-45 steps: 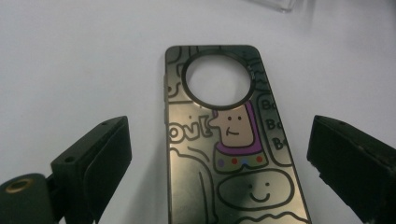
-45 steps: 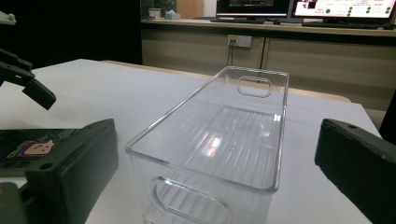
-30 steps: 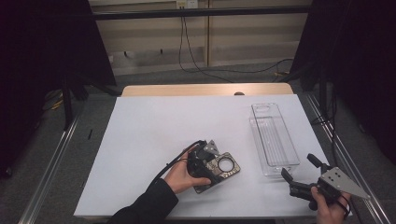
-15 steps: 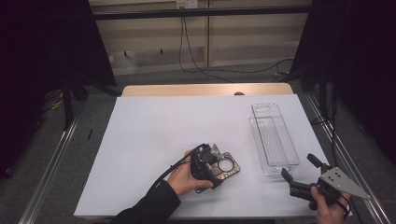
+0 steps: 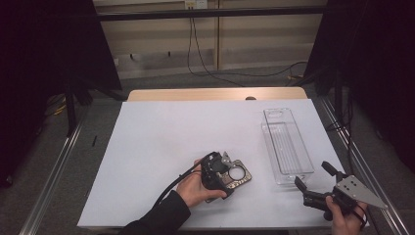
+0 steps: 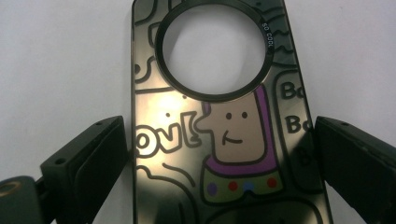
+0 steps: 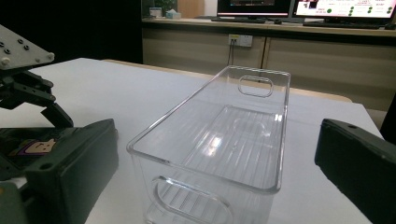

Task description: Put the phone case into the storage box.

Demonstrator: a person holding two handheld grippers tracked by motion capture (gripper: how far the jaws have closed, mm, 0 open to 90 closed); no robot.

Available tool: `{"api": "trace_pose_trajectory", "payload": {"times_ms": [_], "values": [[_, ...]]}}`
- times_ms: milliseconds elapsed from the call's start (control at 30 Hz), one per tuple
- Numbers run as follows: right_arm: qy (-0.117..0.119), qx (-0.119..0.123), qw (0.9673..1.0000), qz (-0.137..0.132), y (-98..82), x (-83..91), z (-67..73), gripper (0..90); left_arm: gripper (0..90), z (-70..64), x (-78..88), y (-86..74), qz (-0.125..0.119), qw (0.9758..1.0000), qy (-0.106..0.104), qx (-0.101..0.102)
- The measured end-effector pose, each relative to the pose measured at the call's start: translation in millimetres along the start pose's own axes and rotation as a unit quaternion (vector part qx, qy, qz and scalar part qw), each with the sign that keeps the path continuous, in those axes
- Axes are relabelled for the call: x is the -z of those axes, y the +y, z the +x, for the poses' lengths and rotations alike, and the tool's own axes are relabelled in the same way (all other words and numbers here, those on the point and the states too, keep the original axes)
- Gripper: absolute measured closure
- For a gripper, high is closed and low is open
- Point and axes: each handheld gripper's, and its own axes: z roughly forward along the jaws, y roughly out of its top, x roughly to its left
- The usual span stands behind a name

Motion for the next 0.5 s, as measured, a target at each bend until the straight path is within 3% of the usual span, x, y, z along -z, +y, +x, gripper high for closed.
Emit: {"api": "trace_pose_trajectory", "payload": {"times_ms": [133, 500], "values": [[0.000, 0.000, 1.0000, 0.000, -0.1, 0.4, -0.1, 0.0, 7.8, -1.1, 1.8, 4.0, 0.019, 0.9998, 0.006, 0.006], [-0.001, 0.001, 1.0000, 0.000, -0.2, 1.4, -0.4, 0.0, 11.5, -1.5, 3.4, 4.6, 0.021, 0.9997, 0.006, 0.011]]}}
